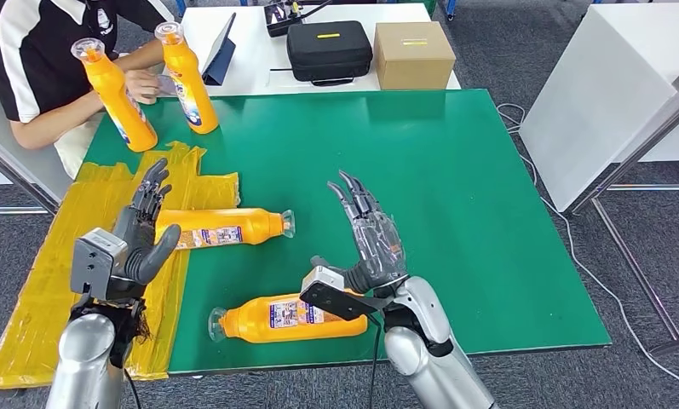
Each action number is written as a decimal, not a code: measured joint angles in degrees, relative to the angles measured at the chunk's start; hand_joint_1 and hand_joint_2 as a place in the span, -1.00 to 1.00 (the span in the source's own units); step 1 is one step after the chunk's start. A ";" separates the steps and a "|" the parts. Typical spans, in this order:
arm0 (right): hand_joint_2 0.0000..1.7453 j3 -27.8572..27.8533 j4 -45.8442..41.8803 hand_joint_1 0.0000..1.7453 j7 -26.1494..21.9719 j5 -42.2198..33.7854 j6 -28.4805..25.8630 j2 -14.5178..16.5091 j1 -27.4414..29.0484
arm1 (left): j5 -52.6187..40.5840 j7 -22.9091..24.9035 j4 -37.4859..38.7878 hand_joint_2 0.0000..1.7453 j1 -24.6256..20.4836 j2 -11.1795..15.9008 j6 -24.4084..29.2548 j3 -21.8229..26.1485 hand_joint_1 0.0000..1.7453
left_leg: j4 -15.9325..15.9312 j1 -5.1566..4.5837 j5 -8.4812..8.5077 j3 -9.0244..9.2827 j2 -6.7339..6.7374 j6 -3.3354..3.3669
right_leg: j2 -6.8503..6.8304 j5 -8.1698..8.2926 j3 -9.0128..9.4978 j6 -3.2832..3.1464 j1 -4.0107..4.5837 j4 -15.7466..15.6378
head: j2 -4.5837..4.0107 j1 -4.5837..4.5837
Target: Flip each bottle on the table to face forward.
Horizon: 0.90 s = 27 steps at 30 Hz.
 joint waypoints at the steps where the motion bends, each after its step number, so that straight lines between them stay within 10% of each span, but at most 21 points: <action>1: 1.00 0.17 -0.07 -1.00 0.16 0.72 0.37 -0.11 0.03 | 0.21 -0.06 -0.26 1.00 0.14 0.04 -0.14 0.00 -1.00 | 0.00 0.00 0.00 0.00 0.00 0.00 | 0.00 0.00 0.00 0.00 0.00 0.00 | -0.01 0.00; 7: 1.00 3.50 -1.40 -1.00 2.09 7.60 4.60 -1.09 0.65 | 1.33 -0.15 -0.56 1.00 0.67 0.22 -0.49 0.22 -1.00 | 0.00 -0.01 -0.01 -0.01 0.00 0.00 | 0.00 0.00 -0.02 0.00 -0.01 -0.02 | -0.01 -0.01; 11: 1.00 6.57 -3.11 -1.00 3.15 9.69 6.75 -3.17 1.42 | 0.90 -0.57 0.65 -1.00 0.62 0.29 -0.09 0.37 -1.00 | 0.00 -0.01 0.00 0.00 -0.01 0.00 | -0.01 0.00 -0.03 0.00 -0.01 -0.02 | 0.01 -0.02; 27: 1.00 10.93 -6.84 -1.00 3.57 8.68 8.23 -10.28 5.21 | 2.98 -0.62 11.13 -1.00 -2.91 0.50 -0.38 2.03 -1.00 | 0.00 -0.01 -0.01 0.00 0.01 0.00 | 0.00 0.00 -0.03 0.00 -0.01 -0.02 | 0.01 -0.01</action>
